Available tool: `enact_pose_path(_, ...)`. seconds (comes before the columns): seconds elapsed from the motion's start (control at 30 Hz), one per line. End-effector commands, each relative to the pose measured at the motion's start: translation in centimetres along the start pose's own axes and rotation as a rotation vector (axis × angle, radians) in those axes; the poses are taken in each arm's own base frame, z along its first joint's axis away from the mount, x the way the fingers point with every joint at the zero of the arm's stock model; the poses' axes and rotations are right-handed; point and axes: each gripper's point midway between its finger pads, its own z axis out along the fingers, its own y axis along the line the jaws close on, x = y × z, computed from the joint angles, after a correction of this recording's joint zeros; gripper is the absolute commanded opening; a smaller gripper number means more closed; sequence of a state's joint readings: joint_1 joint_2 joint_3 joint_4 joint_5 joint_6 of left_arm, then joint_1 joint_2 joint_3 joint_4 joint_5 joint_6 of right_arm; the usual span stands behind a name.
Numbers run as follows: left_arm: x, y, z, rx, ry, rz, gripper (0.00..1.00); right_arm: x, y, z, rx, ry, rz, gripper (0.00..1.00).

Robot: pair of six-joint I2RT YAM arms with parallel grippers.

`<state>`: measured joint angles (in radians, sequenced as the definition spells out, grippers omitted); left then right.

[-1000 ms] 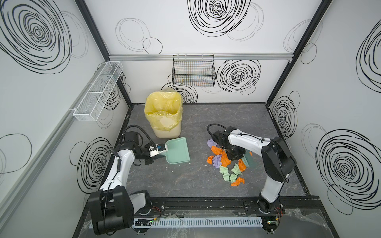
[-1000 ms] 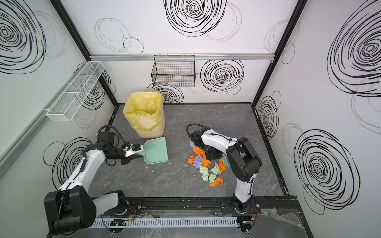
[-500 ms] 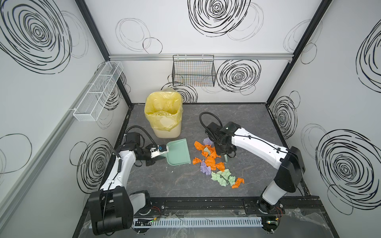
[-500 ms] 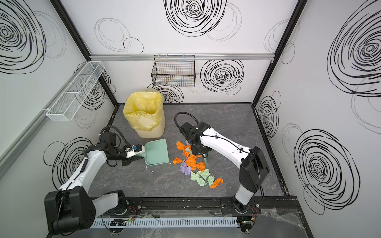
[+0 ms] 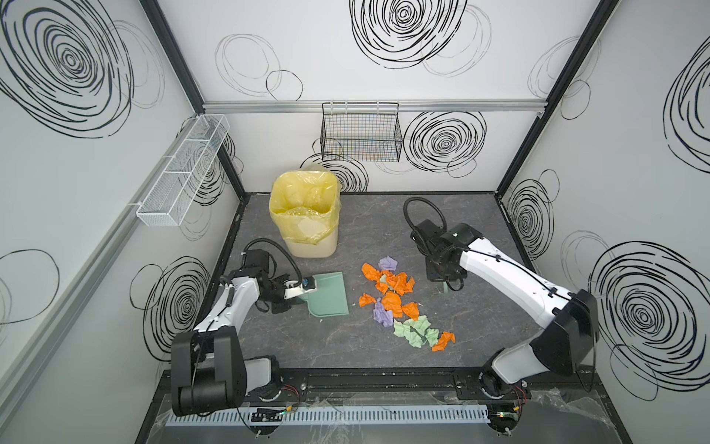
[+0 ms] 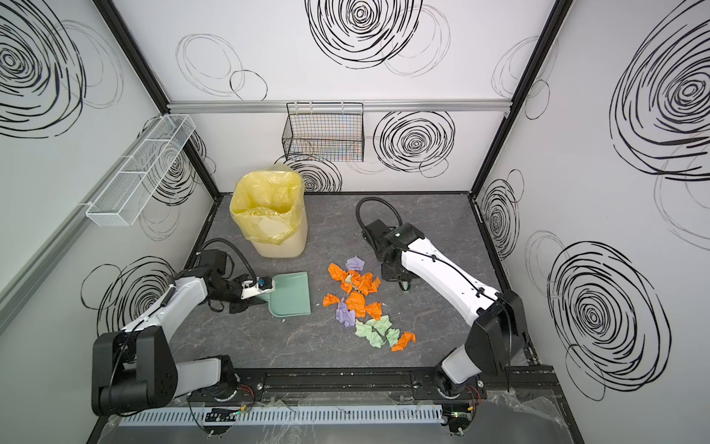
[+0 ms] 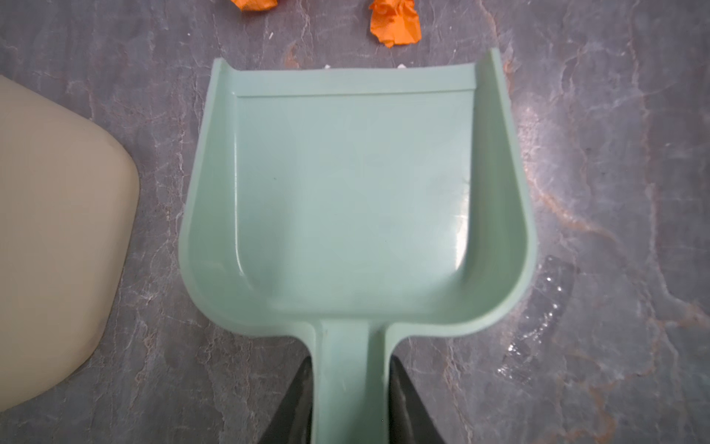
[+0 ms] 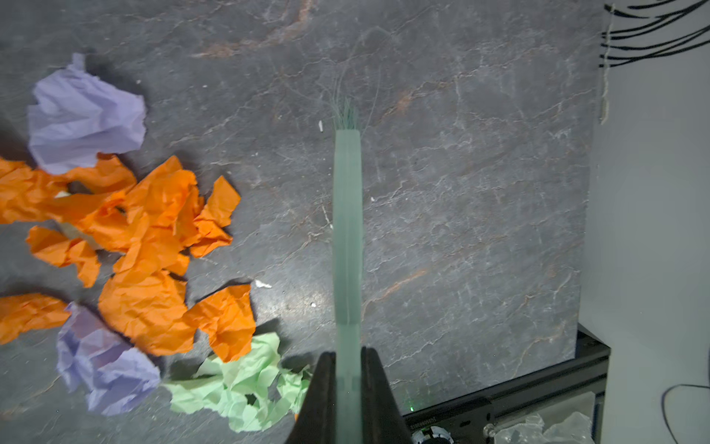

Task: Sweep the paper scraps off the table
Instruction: 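Slide the dustpan toward the pile with the left gripper while the right brush shifts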

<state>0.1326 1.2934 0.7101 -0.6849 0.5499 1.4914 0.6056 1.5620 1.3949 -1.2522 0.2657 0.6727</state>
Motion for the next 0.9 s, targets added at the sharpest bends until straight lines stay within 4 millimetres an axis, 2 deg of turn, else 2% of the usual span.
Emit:
enact_pose_path(0.0,0.3,0.9,1.4,-0.044,0.079,0.031,0.0,-2.7,-0.3,1.3,0.106,-0.018,-0.076,0.0)
enact_pose_path(0.13,-0.5,1.9,2.5,-0.081,0.12,0.039,0.0,-4.9,1.8,3.0,0.131,0.007,-0.136,0.0)
enact_pose_path(0.3,-1.8,3.1,2.9,-0.09,0.132,0.011,0.0,-5.8,4.8,3.8,0.096,0.025,-0.165,0.0)
enact_pose_path(0.47,-3.0,3.5,3.5,-0.087,0.149,0.018,0.0,-5.1,8.1,4.2,0.044,0.052,-0.202,0.0)
enact_pose_path(0.63,-4.1,3.7,3.9,-0.082,0.151,0.031,0.0,-4.0,11.4,3.6,-0.022,0.065,-0.237,0.0)
enact_pose_path(0.87,-4.9,2.9,4.9,-0.06,0.15,0.045,0.0,-2.2,14.0,2.3,-0.086,0.079,-0.257,0.0)
